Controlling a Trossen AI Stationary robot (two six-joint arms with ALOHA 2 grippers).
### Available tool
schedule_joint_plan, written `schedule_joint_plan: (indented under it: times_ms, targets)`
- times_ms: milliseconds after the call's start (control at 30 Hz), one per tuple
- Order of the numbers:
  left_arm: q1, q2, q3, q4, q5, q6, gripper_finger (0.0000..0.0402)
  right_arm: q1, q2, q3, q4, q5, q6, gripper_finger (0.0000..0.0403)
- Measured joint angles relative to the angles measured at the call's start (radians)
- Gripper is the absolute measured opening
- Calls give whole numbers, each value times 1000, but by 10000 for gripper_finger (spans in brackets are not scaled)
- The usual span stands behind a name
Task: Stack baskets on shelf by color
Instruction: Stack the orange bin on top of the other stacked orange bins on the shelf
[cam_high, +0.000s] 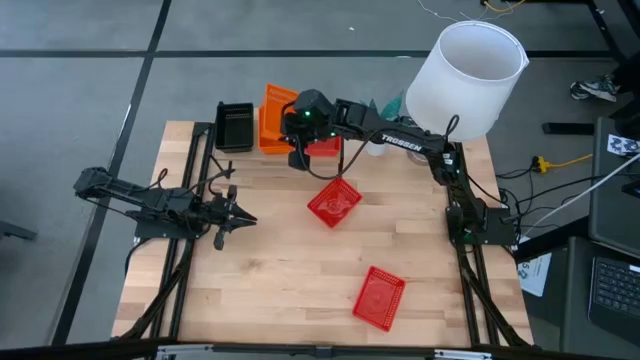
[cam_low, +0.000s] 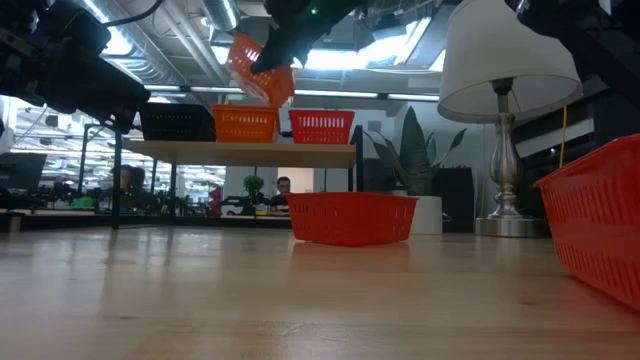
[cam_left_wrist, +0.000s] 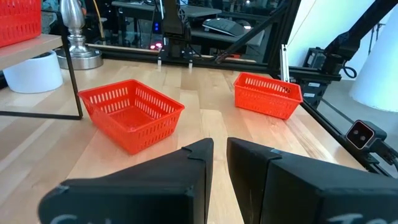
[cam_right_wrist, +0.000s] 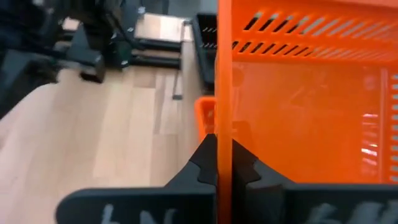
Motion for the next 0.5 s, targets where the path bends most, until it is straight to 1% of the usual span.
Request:
schedule_joint_plan:
  times_ms: [400,500]
  targets:
    - [0,0,0,0,0,0,39,-18,39,-1,2,1,3,0]
    - [0,0,0,0,0,0,39,-18,39,-1,4,1,14,5]
